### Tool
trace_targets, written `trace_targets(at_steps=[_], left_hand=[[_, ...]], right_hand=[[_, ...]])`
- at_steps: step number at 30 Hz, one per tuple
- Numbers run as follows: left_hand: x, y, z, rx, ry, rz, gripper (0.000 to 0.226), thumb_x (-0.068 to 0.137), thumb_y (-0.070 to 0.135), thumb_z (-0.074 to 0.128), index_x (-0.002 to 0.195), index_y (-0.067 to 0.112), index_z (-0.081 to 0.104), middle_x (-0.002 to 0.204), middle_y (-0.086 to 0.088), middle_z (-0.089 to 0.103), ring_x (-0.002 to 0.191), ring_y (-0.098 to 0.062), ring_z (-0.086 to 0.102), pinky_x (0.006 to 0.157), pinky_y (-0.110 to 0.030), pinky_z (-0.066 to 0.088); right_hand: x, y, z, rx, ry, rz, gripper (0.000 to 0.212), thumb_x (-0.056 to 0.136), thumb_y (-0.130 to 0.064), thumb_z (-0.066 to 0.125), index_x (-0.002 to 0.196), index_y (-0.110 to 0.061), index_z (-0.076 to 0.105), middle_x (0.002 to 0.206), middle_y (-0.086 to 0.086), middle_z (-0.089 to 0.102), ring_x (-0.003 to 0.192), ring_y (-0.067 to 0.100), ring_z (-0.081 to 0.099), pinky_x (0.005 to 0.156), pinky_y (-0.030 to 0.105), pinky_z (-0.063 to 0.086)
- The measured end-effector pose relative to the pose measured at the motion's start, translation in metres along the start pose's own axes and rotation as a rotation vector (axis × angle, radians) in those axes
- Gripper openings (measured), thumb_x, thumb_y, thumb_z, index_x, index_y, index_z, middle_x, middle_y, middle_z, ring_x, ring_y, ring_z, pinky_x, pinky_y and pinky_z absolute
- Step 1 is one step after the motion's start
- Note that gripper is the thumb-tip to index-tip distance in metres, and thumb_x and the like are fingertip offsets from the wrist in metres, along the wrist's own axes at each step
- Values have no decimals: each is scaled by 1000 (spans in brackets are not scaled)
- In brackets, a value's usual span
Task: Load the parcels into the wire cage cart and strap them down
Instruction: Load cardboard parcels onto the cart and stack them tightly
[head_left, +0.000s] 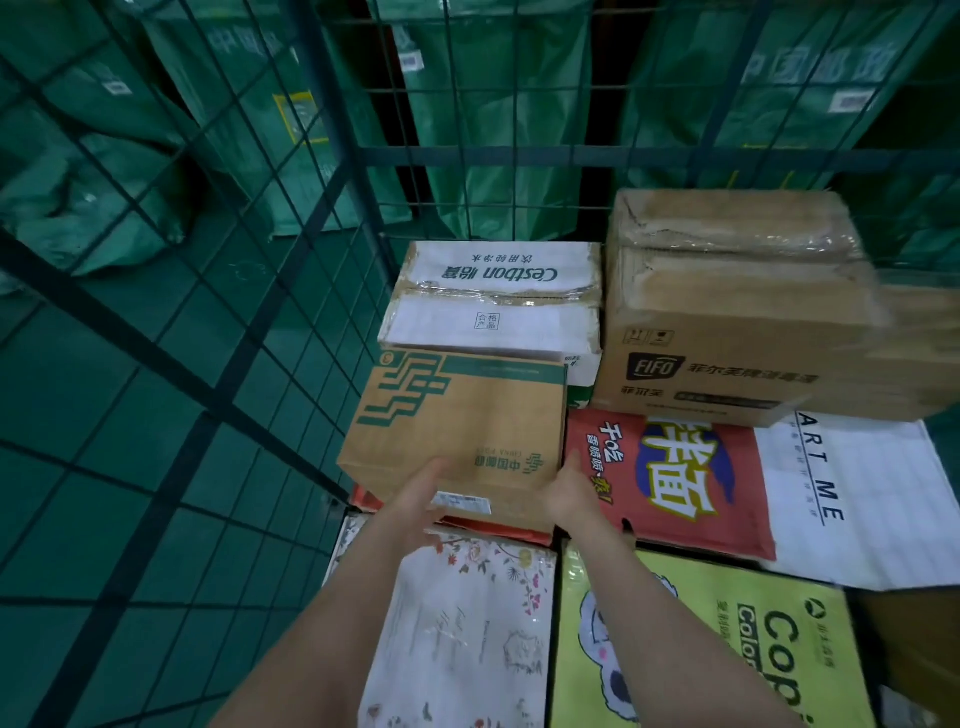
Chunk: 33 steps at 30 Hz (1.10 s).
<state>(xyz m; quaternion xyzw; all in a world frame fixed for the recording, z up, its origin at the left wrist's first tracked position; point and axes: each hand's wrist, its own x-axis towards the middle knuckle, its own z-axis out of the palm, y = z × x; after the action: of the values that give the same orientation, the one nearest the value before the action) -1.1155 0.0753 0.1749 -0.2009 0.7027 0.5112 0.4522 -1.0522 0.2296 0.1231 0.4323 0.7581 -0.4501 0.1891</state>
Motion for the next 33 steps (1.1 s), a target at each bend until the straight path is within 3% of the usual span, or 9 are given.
trace_targets(at_steps=[4, 9, 13, 16, 18, 21, 24, 29, 33], left_hand=[[-29, 15, 7, -6, 7, 74, 45, 101, 34, 36, 143, 18, 33, 149, -8, 33, 133, -29, 38, 106, -46, 31], [-82, 37, 17, 44, -73, 155, 45, 103, 27, 30, 145, 11, 30, 144, -13, 41, 130, -33, 41, 110, -47, 30], [-136, 41, 26, 108, -145, 235, 44, 104, 24, 29, 145, 9, 33, 136, -13, 51, 121, -30, 50, 107, -45, 35], [-176, 39, 36, 40, -213, 243, 39, 103, 19, 31, 139, 7, 39, 136, -12, 52, 106, -25, 55, 92, -38, 39], [-197, 38, 45, 15, -268, 263, 38, 102, 19, 34, 138, 8, 41, 133, -10, 53, 116, -28, 52, 95, -40, 39], [-227, 28, 56, 65, -330, 323, 36, 102, 21, 35, 135, 10, 44, 124, -7, 57, 112, -25, 51, 103, -43, 37], [-251, 14, 68, 123, -382, 359, 36, 102, 21, 35, 135, 9, 42, 134, -9, 52, 122, -27, 48, 109, -43, 33], [-285, -17, 82, 174, -401, 370, 22, 101, 21, 36, 116, 17, 51, 131, -5, 56, 106, -20, 52, 89, -34, 39], [-307, -50, 99, 198, -385, 369, 27, 102, 21, 35, 121, 14, 53, 124, -5, 58, 102, -21, 54, 93, -36, 38]], right_hand=[[-23, -12, -19, 25, 37, -101, 49, 89, -15, 59, 133, -9, 39, 124, 11, 59, 109, 28, 58, 88, 32, 49], [-84, -25, -54, 99, 19, -145, 37, 91, -19, 56, 125, -7, 52, 123, 8, 60, 110, 26, 57, 89, 30, 48], [-147, -22, -83, 162, -1, -136, 30, 96, -12, 50, 119, 5, 57, 77, 1, 55, 75, 18, 56, 57, 14, 43], [-186, -12, -101, 202, 25, -117, 37, 96, -13, 49, 124, 11, 53, 119, 25, 60, 114, 37, 54, 92, 40, 45], [-208, -5, -115, 231, 44, -114, 40, 97, -11, 46, 127, 15, 46, 132, 32, 46, 123, 43, 45, 99, 49, 38], [-244, 13, -129, 340, 81, -120, 36, 93, -7, 47, 124, 11, 52, 128, 30, 51, 118, 42, 51, 94, 51, 44], [-281, 38, -142, 505, 109, -120, 29, 93, -7, 52, 121, -2, 59, 118, 14, 61, 91, 23, 62, 64, 27, 53], [-339, 90, -151, 664, 191, -99, 26, 92, -4, 54, 117, -7, 60, 106, 7, 59, 72, 9, 59, 46, 17, 49], [-382, 137, -143, 723, 216, -65, 24, 90, -8, 56, 113, -13, 62, 105, 4, 64, 84, 15, 62, 62, 26, 51]])
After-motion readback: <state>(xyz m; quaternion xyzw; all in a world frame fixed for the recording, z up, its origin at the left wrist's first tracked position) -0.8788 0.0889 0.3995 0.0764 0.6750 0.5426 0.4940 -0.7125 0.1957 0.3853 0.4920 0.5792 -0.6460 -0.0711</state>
